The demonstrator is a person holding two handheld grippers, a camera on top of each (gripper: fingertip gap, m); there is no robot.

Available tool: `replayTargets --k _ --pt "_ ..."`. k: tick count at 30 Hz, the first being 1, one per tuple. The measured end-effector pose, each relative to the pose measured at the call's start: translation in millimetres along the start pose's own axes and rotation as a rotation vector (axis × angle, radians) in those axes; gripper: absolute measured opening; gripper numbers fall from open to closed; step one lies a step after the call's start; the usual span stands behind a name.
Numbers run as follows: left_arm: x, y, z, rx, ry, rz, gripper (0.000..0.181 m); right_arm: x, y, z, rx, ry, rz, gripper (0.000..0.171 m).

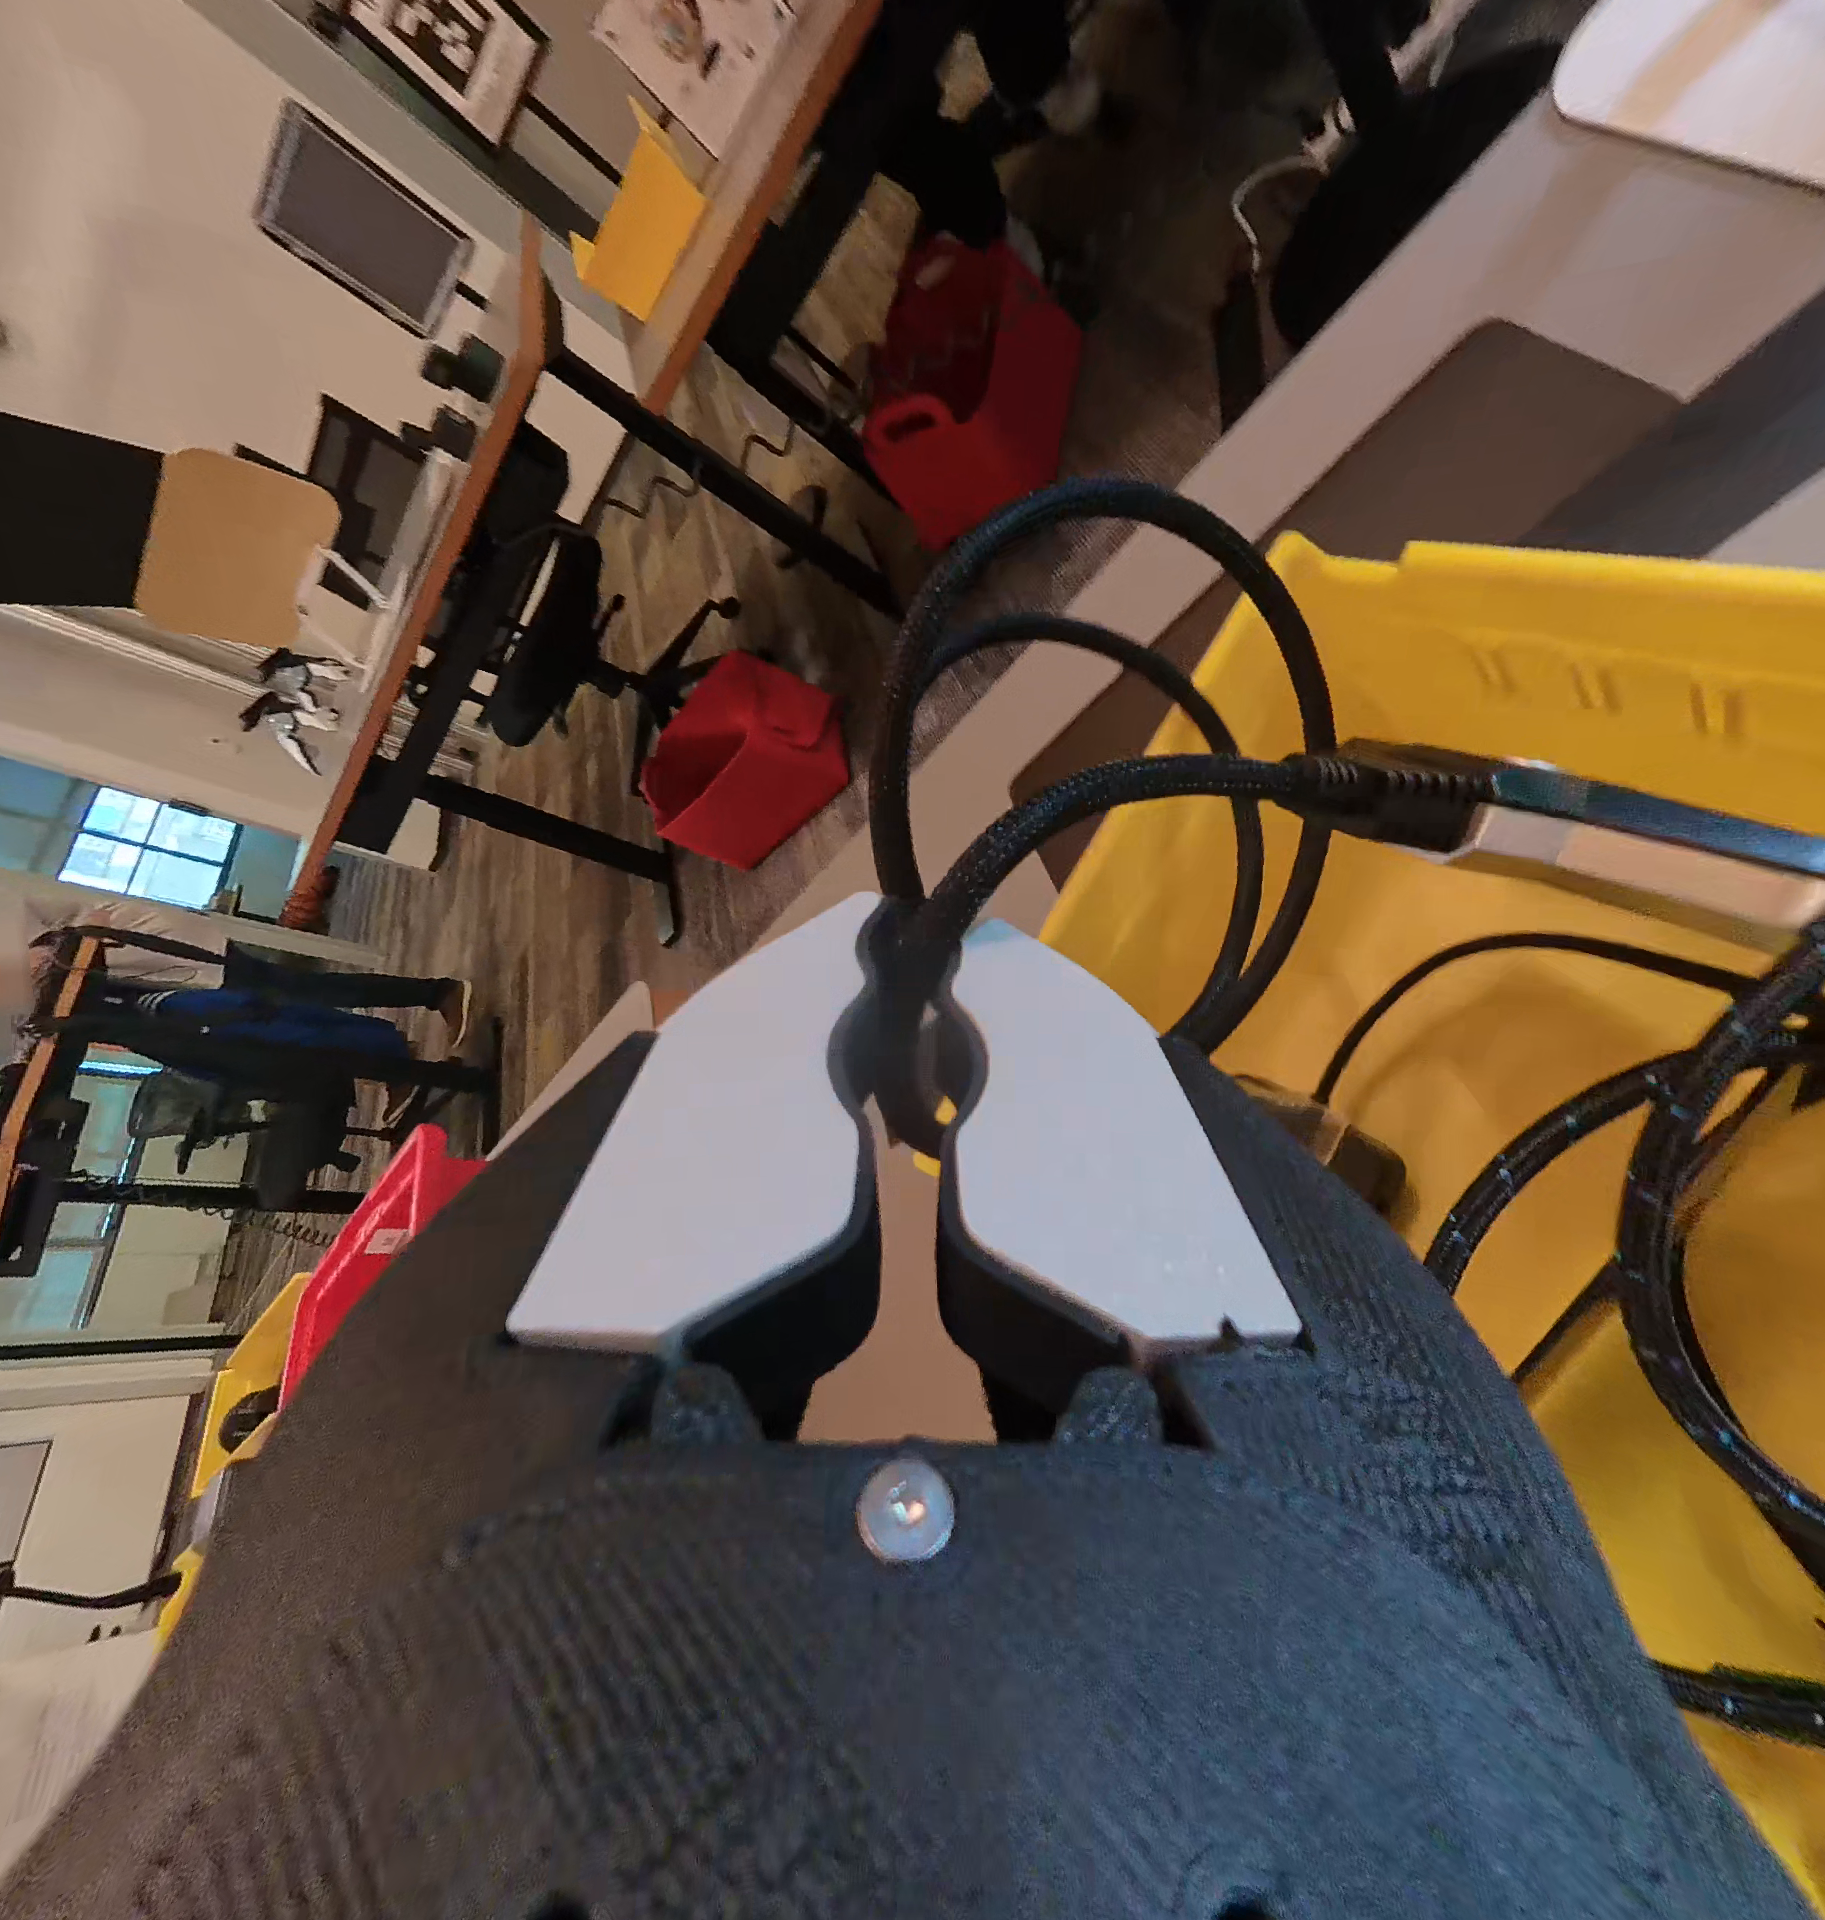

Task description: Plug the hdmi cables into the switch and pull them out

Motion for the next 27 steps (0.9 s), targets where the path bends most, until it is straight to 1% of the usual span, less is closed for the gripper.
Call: replayTargets --k 4,8,10,13,16,18,19,21,23,25,26,27 --pt "-22.7 -16.0 -21.4 -0.058 -0.080 0.099 0.006 1.1 0.8 -1.0 -0.005 -0.001 0.000 0.016" --pt "-58.2 -42.6 -44.0 -0.093 -0.140 0.218 0.006 1.8 1.0 -1.7 -0.008 -0.004 0.003 0.016" --pt "-81.4 -61.9 -49.0 -0.075 -0.168 0.294 0.006 -0.2 0.3 -2.7 -0.012 -0.010 0.017 0.016" --pt "-119.0 -98.8 -41.3 -0.010 -0.199 0.434 0.007 -7.6 -2.2 -7.0 -0.029 -0.037 0.073 0.017" --pt "-151.0 -137.3 -12.7 0.128 -0.259 0.589 0.007 -19.6 -5.7 -16.7 -0.049 -0.105 0.152 0.019" --pt "-167.8 -160.7 15.7 0.278 -0.331 0.695 0.007 -31.2 -9.6 -26.0 -0.059 -0.161 0.231 0.023" --pt "-174.9 -170.9 31.8 0.377 -0.385 0.743 0.007 -38.1 -12.4 -30.5 -0.053 -0.194 0.270 0.028" --pt "-185.1 -186.6 66.3 0.591 -0.498 0.818 0.006 -56.9 -21.8 -37.6 0.015 -0.301 0.362 0.046" --pt "-190.2 -193.5 102.7 0.797 -0.610 0.848 0.005 -77.8 -34.4 -45.3 0.126 -0.458 0.426 0.064" --pt "-191.5 -191.8 139.6 0.973 -0.709 0.841 0.006 -98.9 -51.0 -56.2 0.266 -0.639 0.497 0.068" --pt "-191.1 -187.7 157.1 1.043 -0.754 0.824 0.005 -107.1 -58.5 -65.5 0.307 -0.728 0.531 0.068" --pt "-189.7 -181.3 173.8 1.090 -0.783 0.800 0.005 -110.9 -61.3 -76.6 0.308 -0.811 0.532 0.068"
Point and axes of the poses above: each gripper's, where its closed fingertips meet, y out along the fingers, x out of its underside, z = x × y across the jaws, the point moved 4 cm from there along -y, back along the fingers, and after that the axes turned 10 degrees about -y, right-handed, at the moved point
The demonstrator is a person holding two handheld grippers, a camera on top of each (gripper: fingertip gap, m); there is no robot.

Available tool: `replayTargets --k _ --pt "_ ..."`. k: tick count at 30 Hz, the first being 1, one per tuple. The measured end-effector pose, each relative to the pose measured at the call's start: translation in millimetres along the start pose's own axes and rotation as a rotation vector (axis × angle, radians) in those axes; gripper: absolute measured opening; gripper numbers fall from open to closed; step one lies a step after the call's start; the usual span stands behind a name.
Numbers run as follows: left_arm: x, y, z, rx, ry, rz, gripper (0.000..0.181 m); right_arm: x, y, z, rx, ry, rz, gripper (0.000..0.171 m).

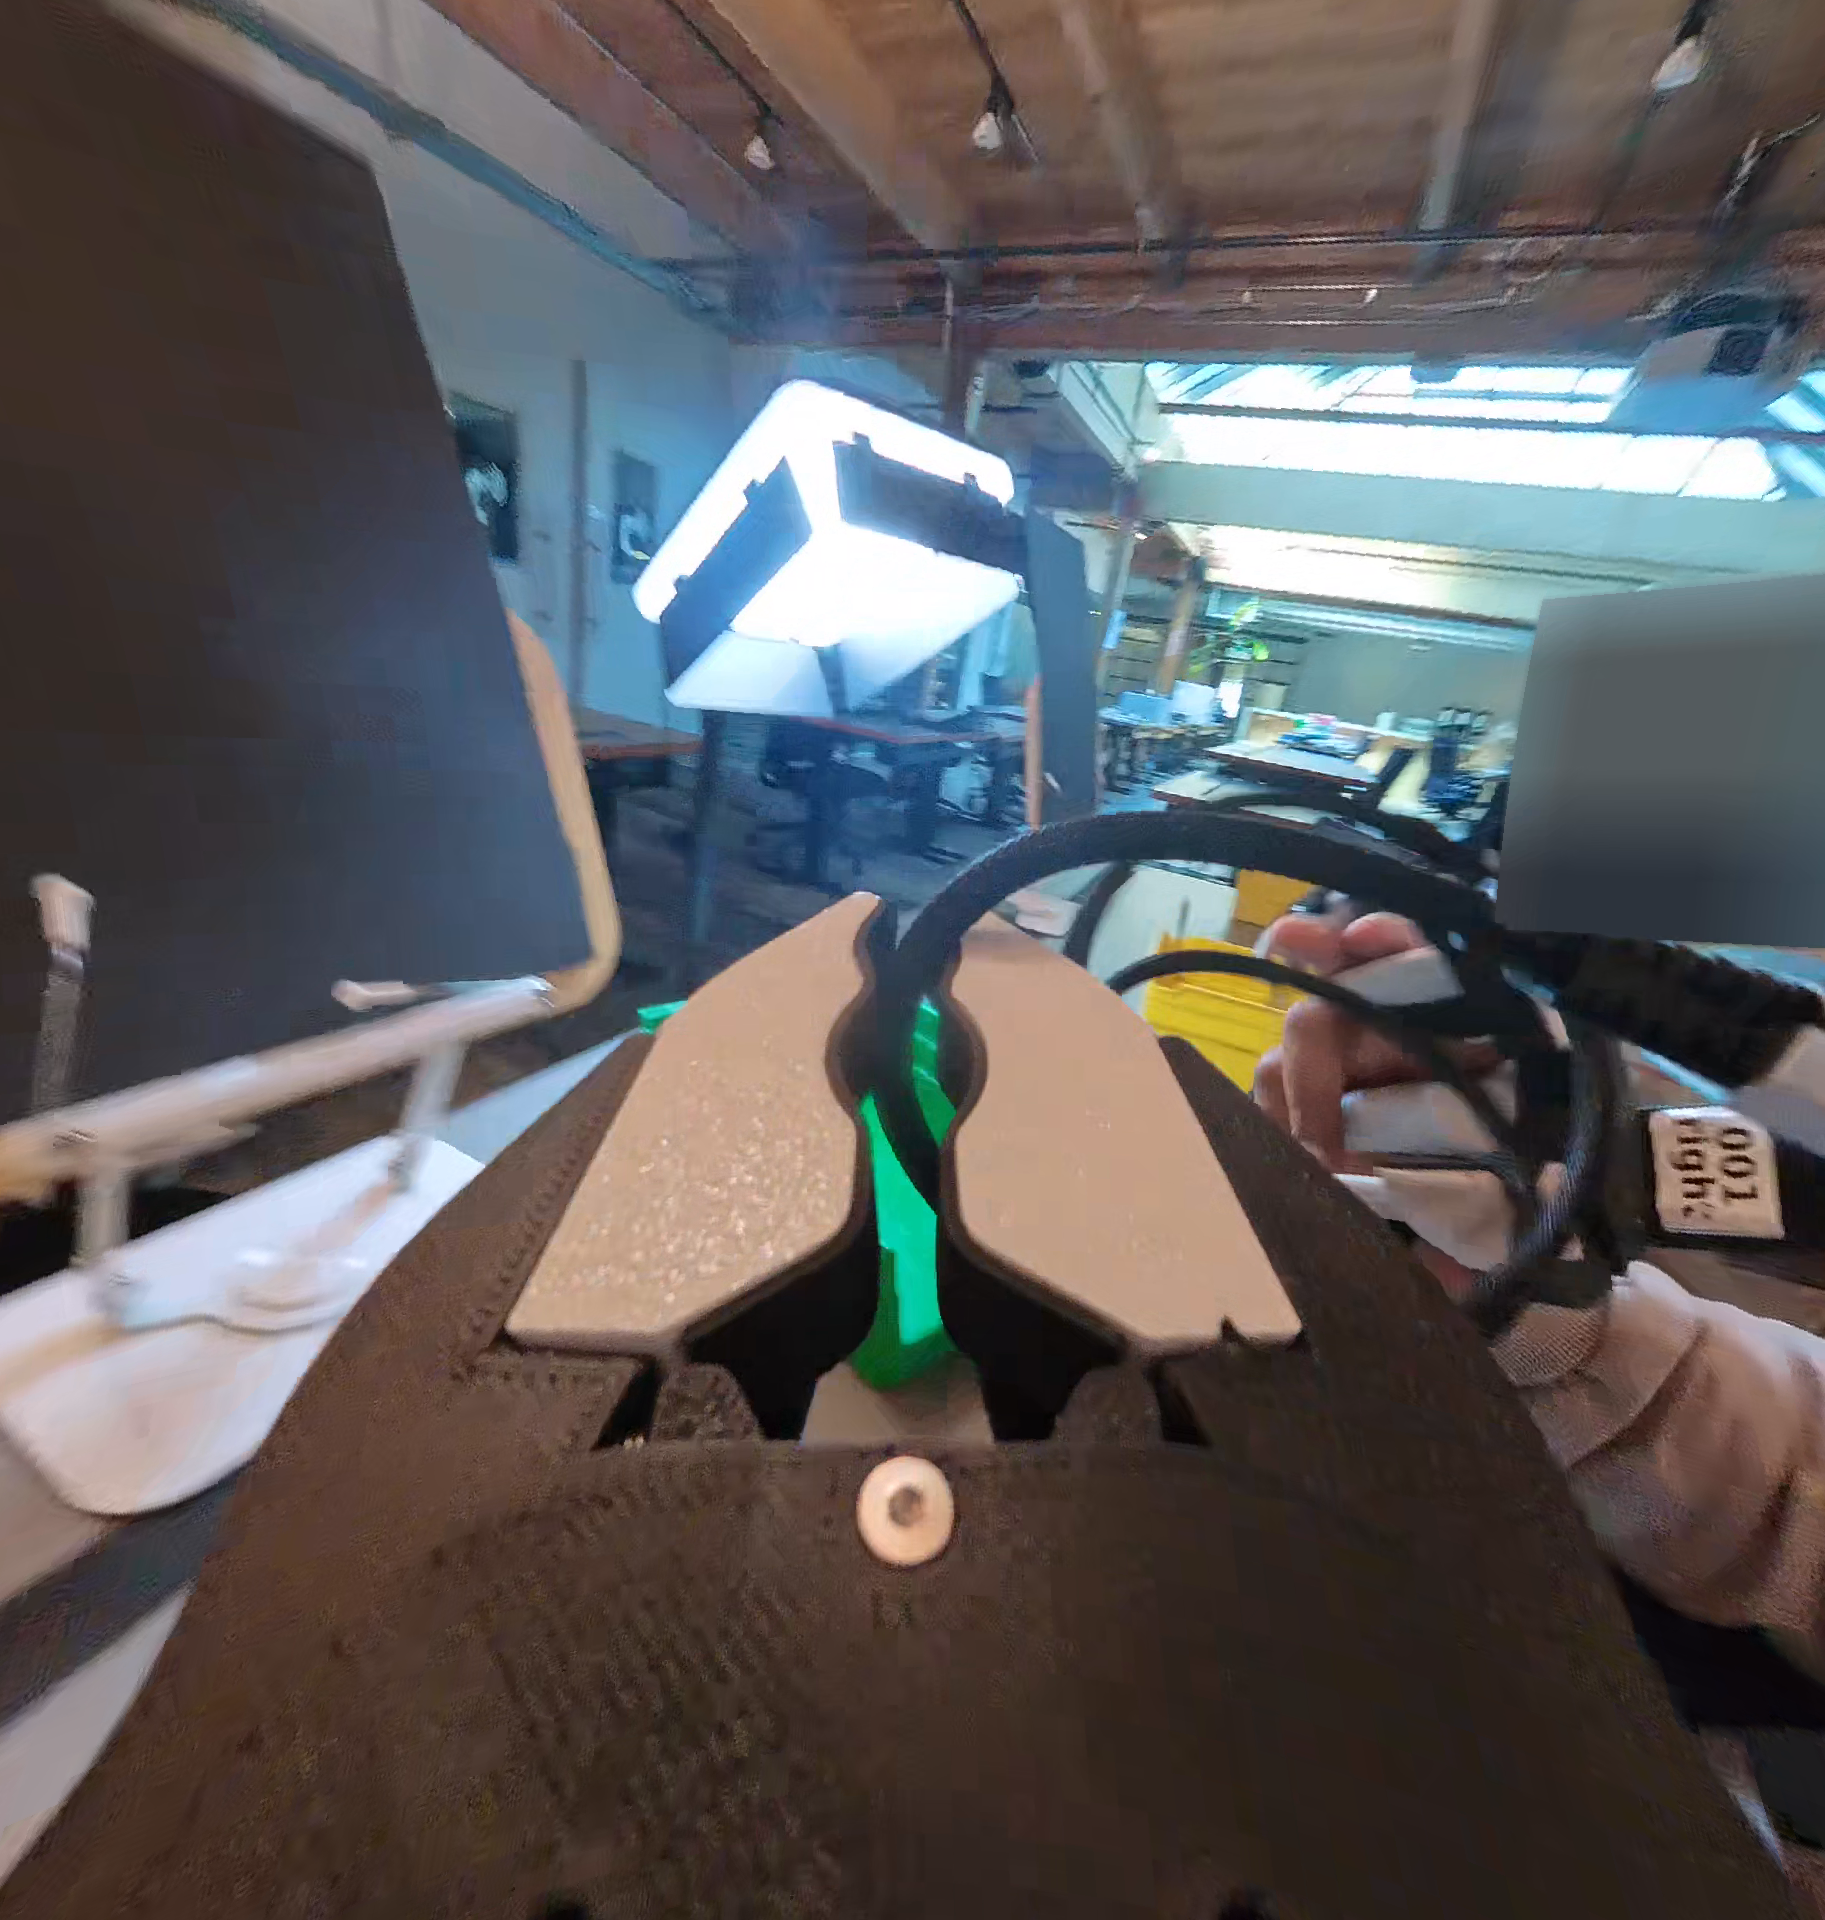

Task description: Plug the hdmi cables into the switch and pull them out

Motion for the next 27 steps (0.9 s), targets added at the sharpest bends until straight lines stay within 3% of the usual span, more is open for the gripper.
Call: replayTargets --k 4,8,15,23,27 --pt "56.1 26.4 -15.1 0.030 -0.171 -0.099 0.007 -12.1 3.7 -36.1 -0.139 -0.158 -0.014 0.064" --pt "93.8 36.0 -23.0 -0.015 -0.202 -0.193 0.008 -2.5 8.7 -51.2 -0.175 -0.165 -0.039 0.055" --pt "113.0 38.6 -34.0 -0.048 -0.235 -0.261 0.007 7.5 7.0 -61.1 -0.224 -0.247 -0.101 0.051" --pt "131.3 38.6 -36.6 -0.034 -0.172 -0.369 0.007 16.5 4.1 -33.8 -0.119 -0.255 -0.148 0.007" --pt "148.0 41.5 -37.5 -0.013 -0.158 -0.429 0.007 20.4 1.1 -17.2 -0.104 -0.222 -0.173 0.000"
Point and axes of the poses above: each gripper's, where its closed fingertips meet, y out along the fingers, x out of its underside, z = x × y across the jaws, the point moved 4 cm from there along -y, back along the fingers, and after that the axes turned 10 degrees about -y, right-handed, at the moved point
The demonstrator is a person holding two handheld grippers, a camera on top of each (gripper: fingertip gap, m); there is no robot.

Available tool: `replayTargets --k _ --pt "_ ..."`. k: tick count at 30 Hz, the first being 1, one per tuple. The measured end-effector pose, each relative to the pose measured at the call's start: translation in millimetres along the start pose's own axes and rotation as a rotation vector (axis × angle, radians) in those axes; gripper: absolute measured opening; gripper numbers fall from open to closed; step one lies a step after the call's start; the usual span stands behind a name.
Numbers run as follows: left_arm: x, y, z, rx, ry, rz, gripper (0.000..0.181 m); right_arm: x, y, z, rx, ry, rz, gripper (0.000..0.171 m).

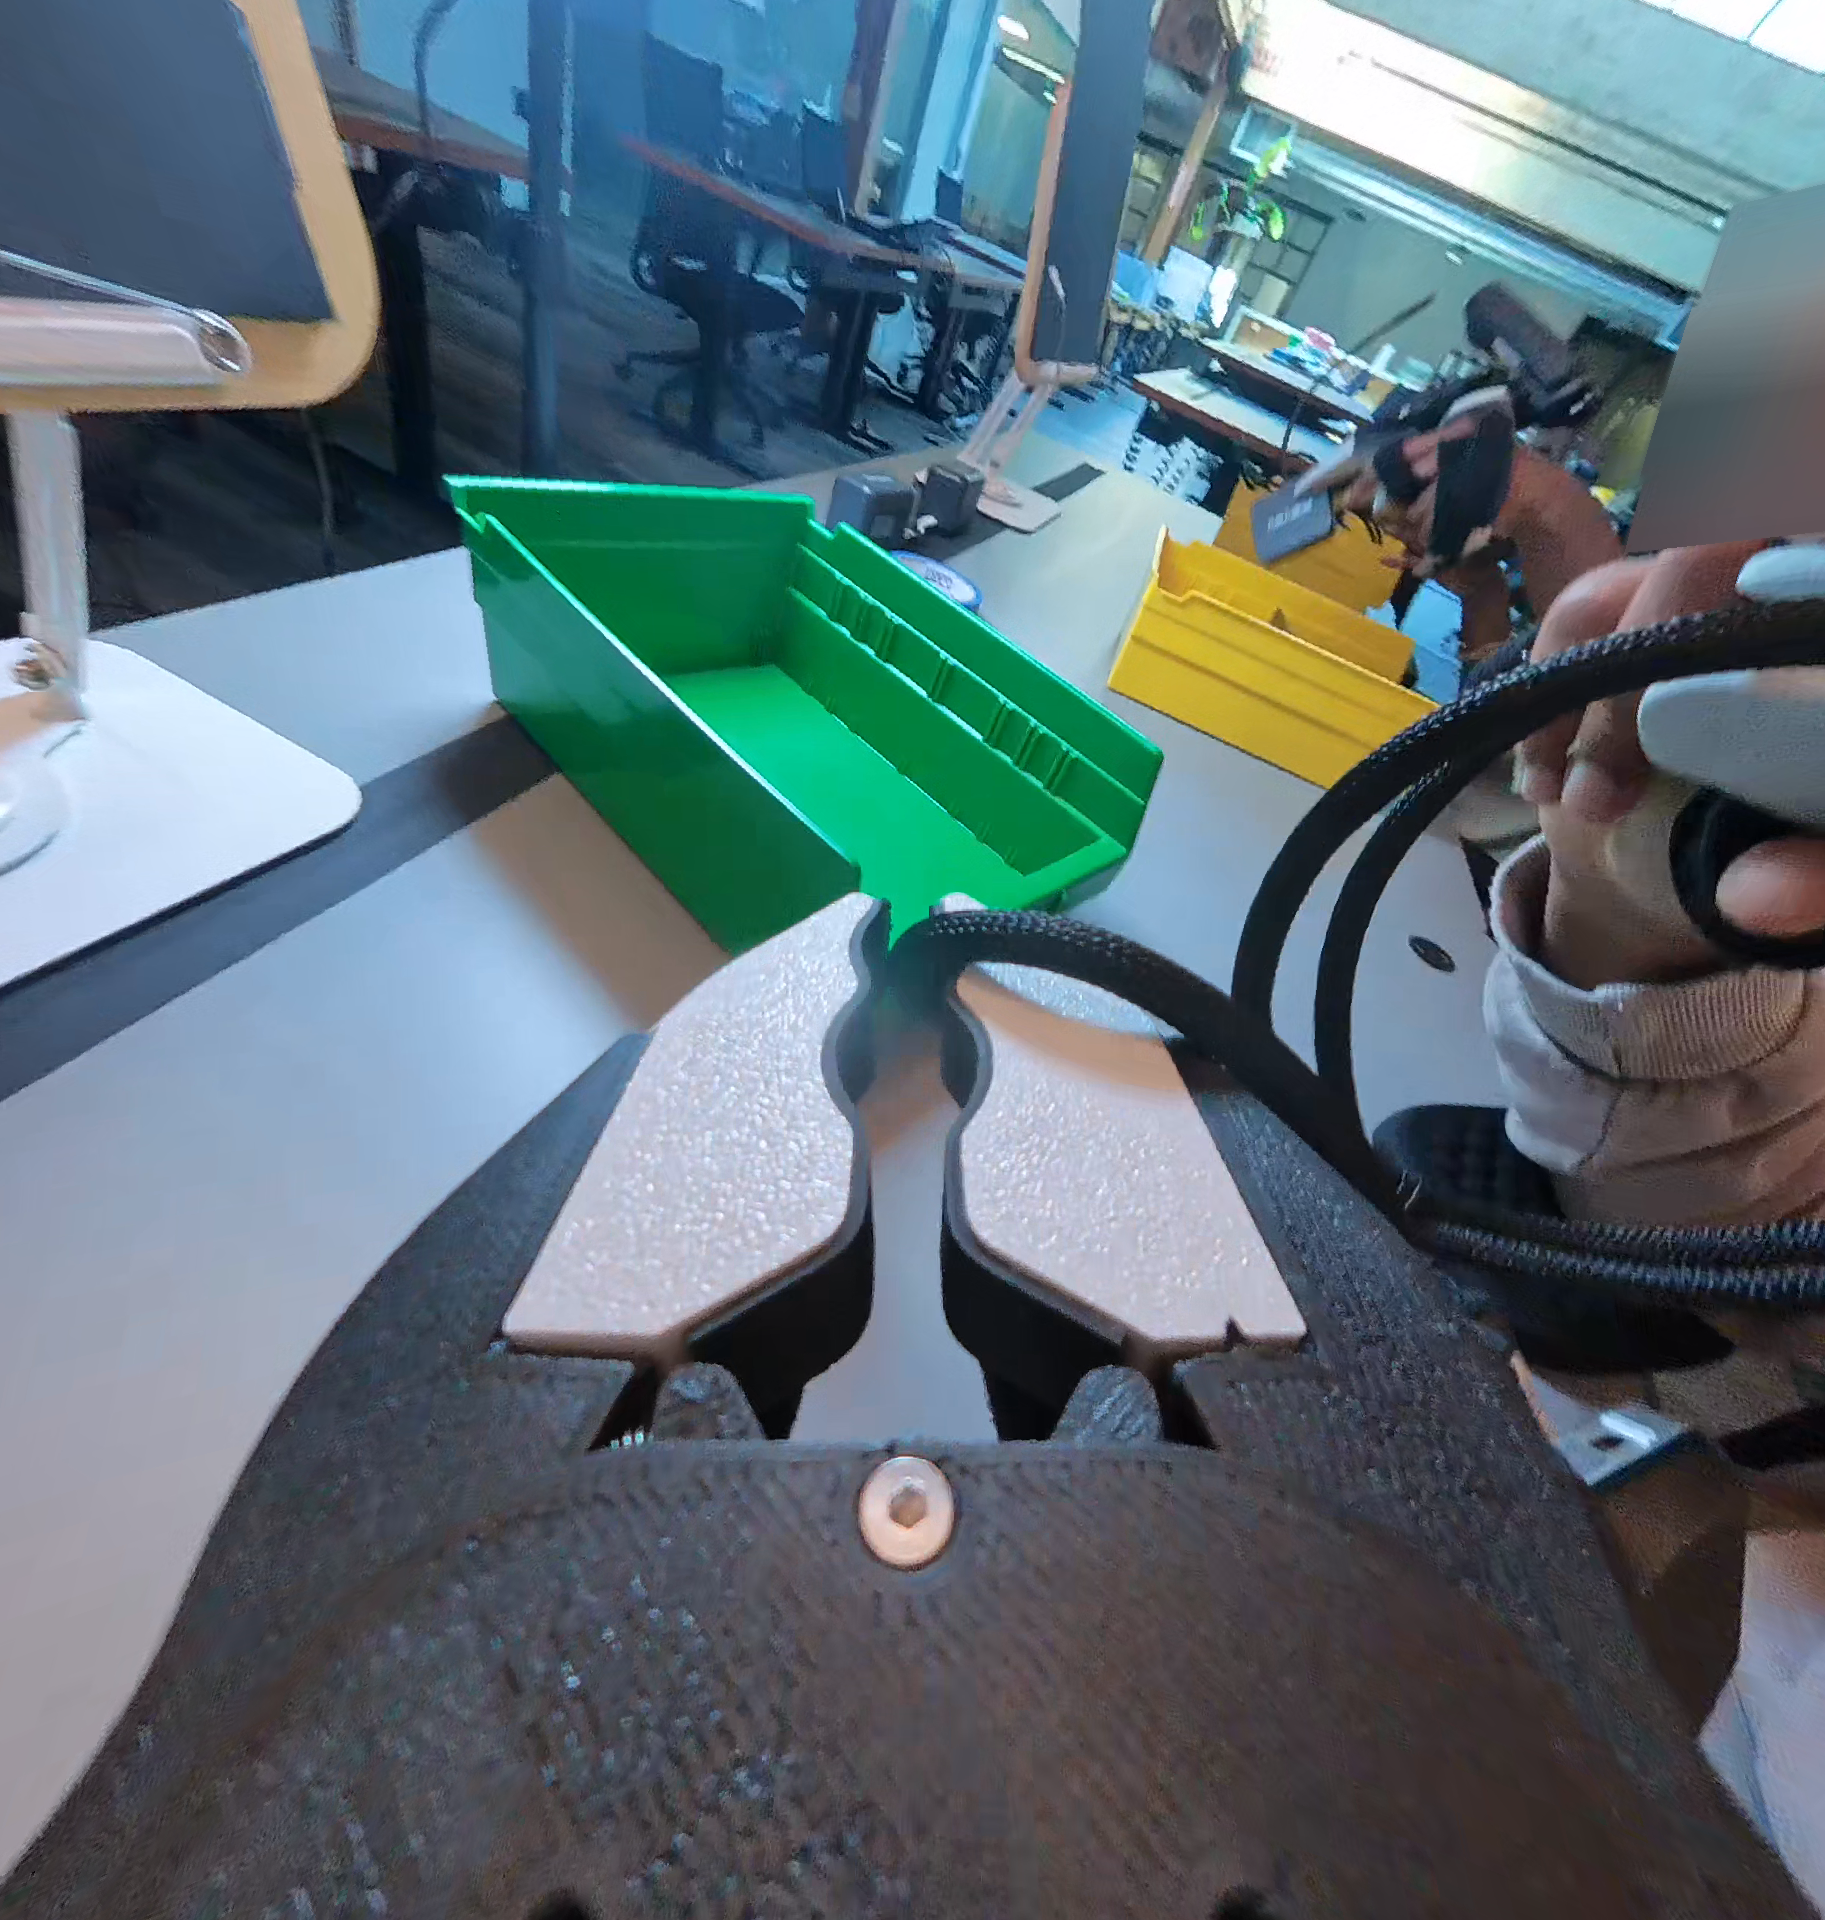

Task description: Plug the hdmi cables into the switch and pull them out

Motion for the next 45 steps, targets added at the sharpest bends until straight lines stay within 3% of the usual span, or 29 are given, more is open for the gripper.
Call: replayTargets --k 4,9,16,19,25,30,35,39,42,45 --pt "5.0 6.6 8.4 0.071 0.028 -0.004 0.007 1.7 -3.2 8.9 -0.021 0.011 -0.010 0.000" --pt "-3.2 1.2 23.3 0.065 0.155 0.027 0.007 12.9 -2.8 -8.5 -0.180 -0.018 -0.053 0.004" --pt "-55.1 -55.5 19.9 -0.010 0.140 0.255 0.007 69.6 -32.4 -16.1 -0.562 0.154 -0.307 0.033" --pt "-66.3 -73.2 17.8 -0.003 0.076 0.305 0.007 78.5 -48.5 3.2 -0.564 0.301 -0.278 0.041" --pt "-72.3 -82.1 15.7 0.015 0.028 0.348 0.007 59.8 -69.5 59.3 -0.385 0.431 -0.115 0.040" --pt "-71.8 -81.6 12.2 -0.010 0.024 0.353 0.008 10.9 -48.0 46.5 -0.308 0.199 -0.024 0.041" --pt "-65.1 -70.6 16.8 0.023 -0.021 0.318 0.008 -35.7 -6.5 -28.6 -0.289 -0.145 0.051 0.051" --pt "-41.8 -39.1 18.7 -0.016 -0.011 0.198 0.008 -62.9 7.7 -75.9 -0.212 -0.320 0.155 0.056" --pt "-20.8 -14.3 19.2 -0.055 0.021 0.101 0.009 -59.4 9.5 -109.8 -0.341 -0.392 0.114 0.052" --pt "-7.9 -1.0 18.7 -0.077 0.039 0.047 0.009 -58.1 11.3 -117.8 -0.287 -0.448 0.113 0.034"
Point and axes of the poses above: each gripper's, where its closed fingertips meet, y out along the fingers, x out of its underside, z = x × y across the jaws, the point moved 4 cm from there along -y, back along the fingers, and after that the axes turned 10 degrees about -y, right-handed, at the moved point
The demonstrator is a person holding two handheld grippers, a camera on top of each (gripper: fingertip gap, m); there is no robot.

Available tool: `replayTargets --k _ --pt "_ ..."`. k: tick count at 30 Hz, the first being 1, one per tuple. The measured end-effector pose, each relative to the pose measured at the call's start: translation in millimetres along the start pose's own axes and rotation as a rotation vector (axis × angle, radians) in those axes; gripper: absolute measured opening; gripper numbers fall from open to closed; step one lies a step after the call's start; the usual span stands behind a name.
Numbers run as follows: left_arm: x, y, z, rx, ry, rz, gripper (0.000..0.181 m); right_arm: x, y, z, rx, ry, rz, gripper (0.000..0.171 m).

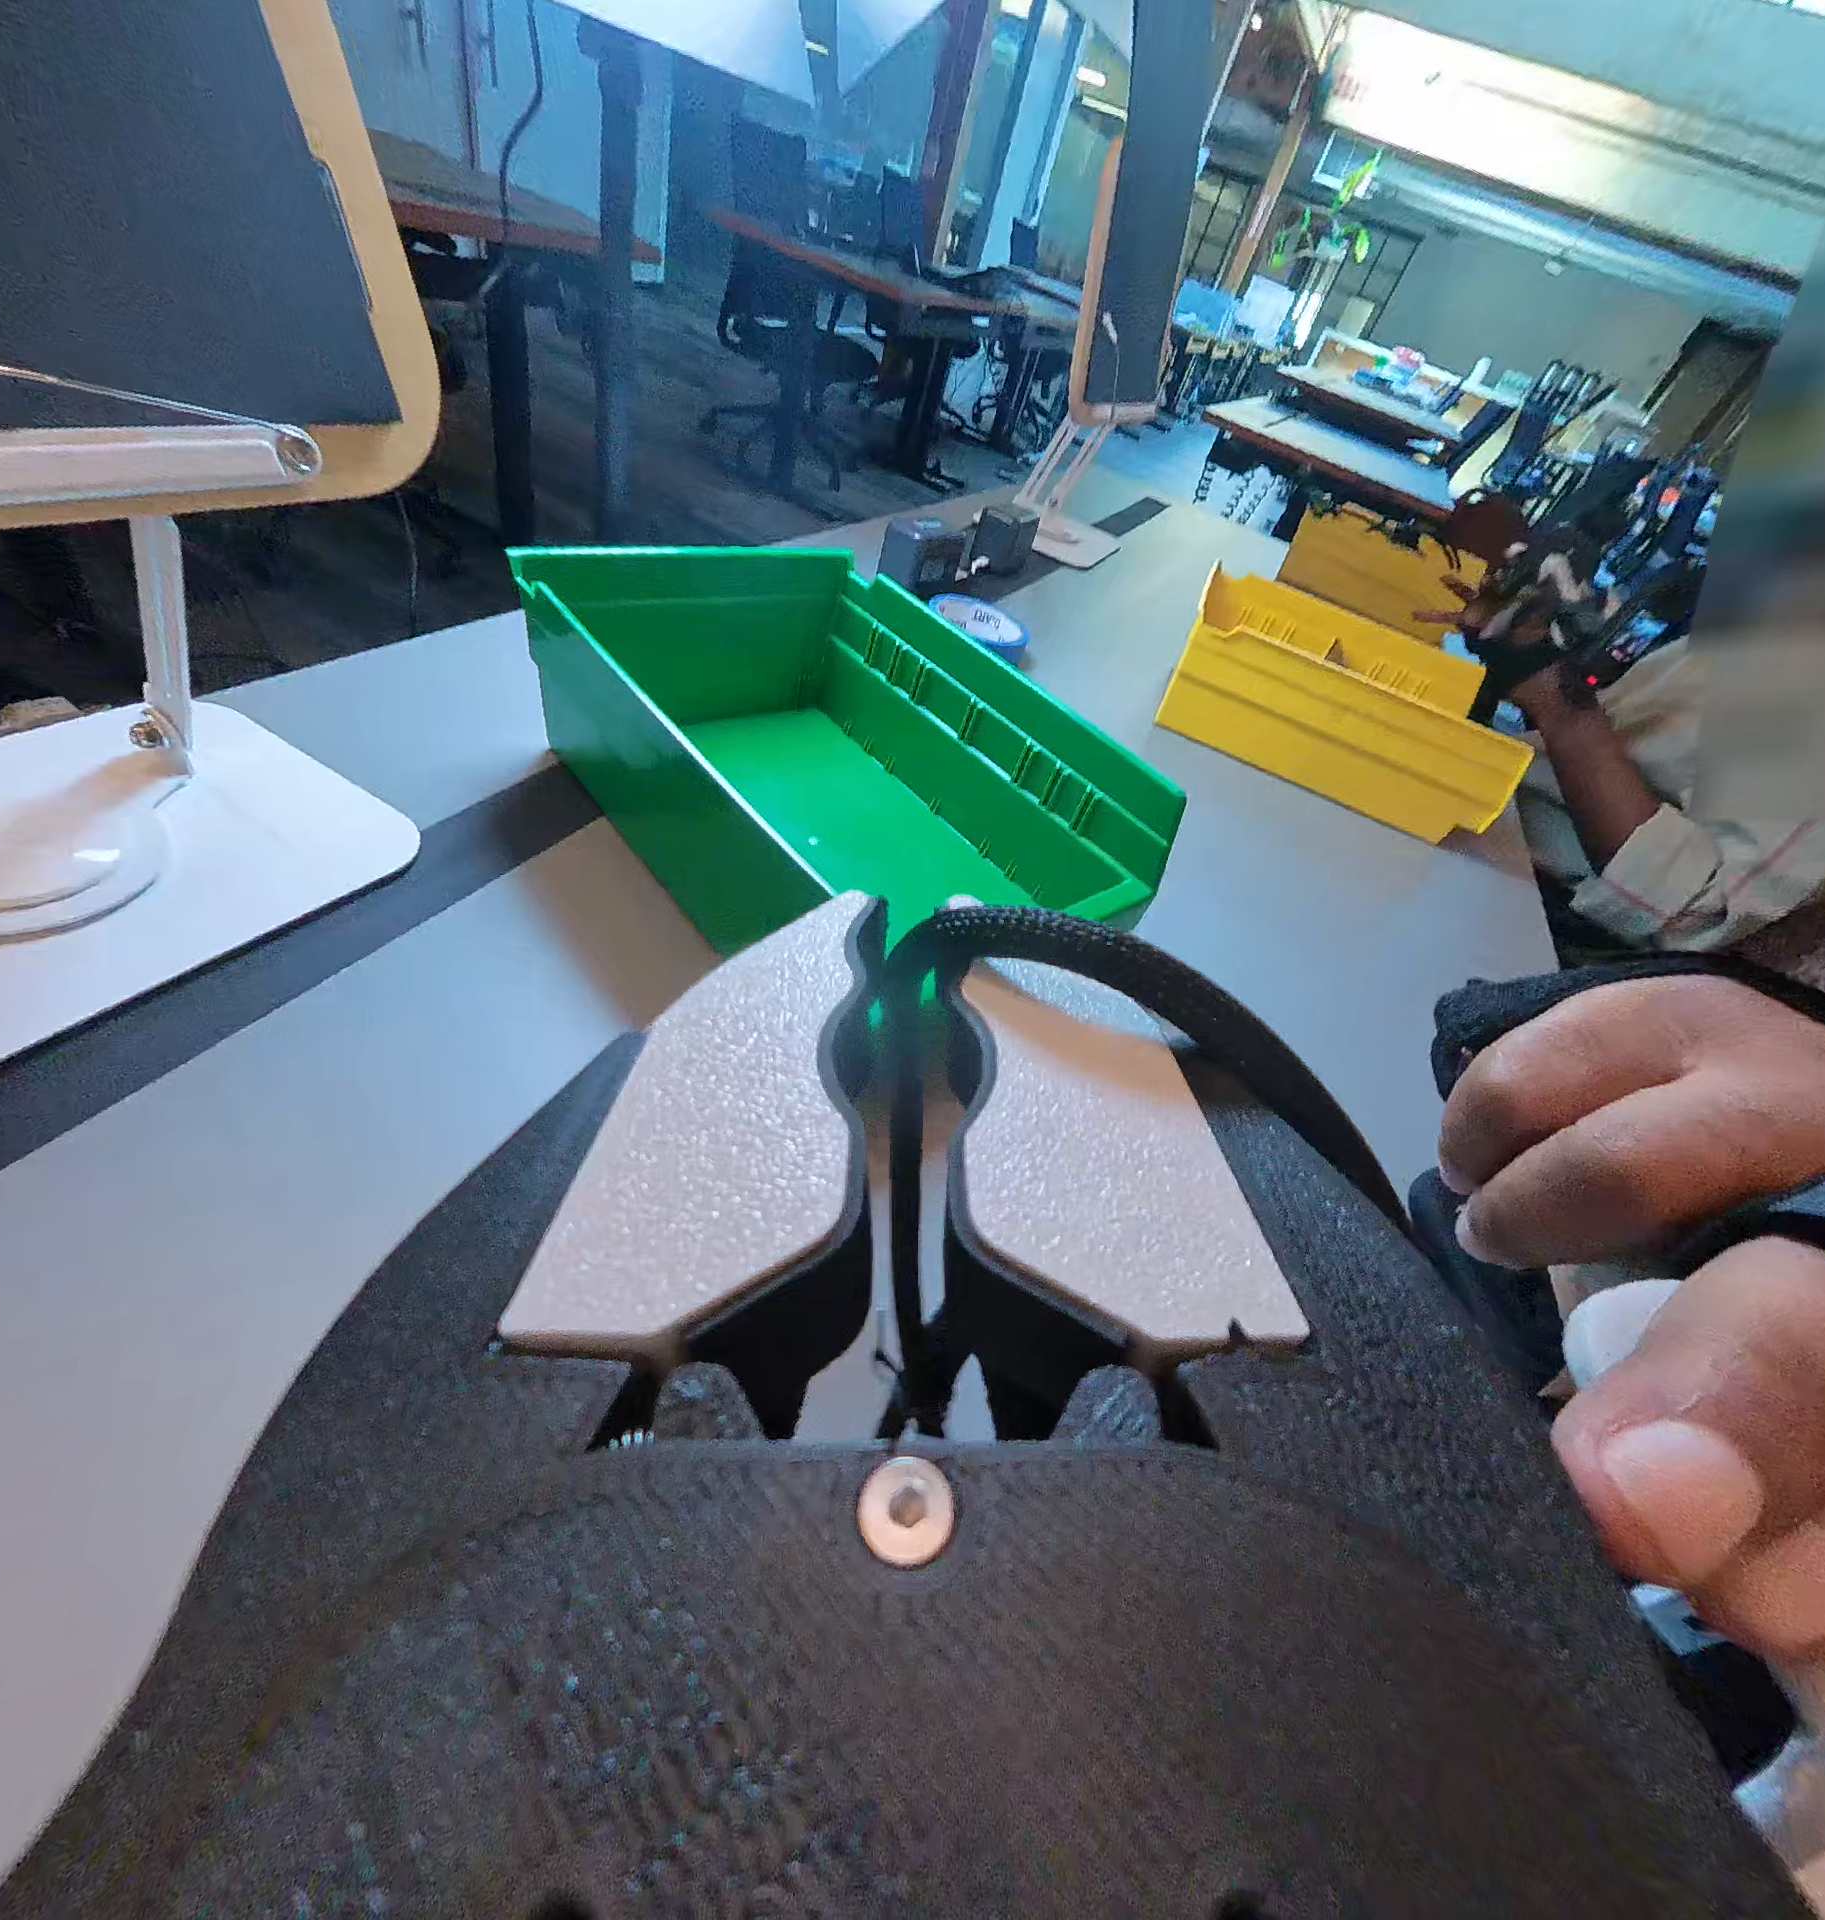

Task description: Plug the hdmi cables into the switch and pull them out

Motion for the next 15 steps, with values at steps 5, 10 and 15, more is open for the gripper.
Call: replayTargets --k 5,10,15 --pt "-11.8 -12.5 -7.4 0.016 0.068 0.036 0.017 12.9 -11.7 25.1 0.064 0.161 0.049 0.029" --pt "-42.5 -50.8 -5.4 0.035 0.188 0.131 0.024 64.7 -30.2 56.3 0.139 0.328 -0.092 0.023" --pt "-59.7 -81.8 23.2 -0.014 0.483 0.167 0.026 106.7 -55.6 87.9 0.228 0.472 -0.239 0.022"
Point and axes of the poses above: each gripper's, where its closed fingertips meet, y out along the fingers, x out of its underside, z = x × y across the jaws, the point moved 4 cm from there along -y, back along the fingers, and after that the axes turned 10 degrees about -y, right-handed, at the moved point
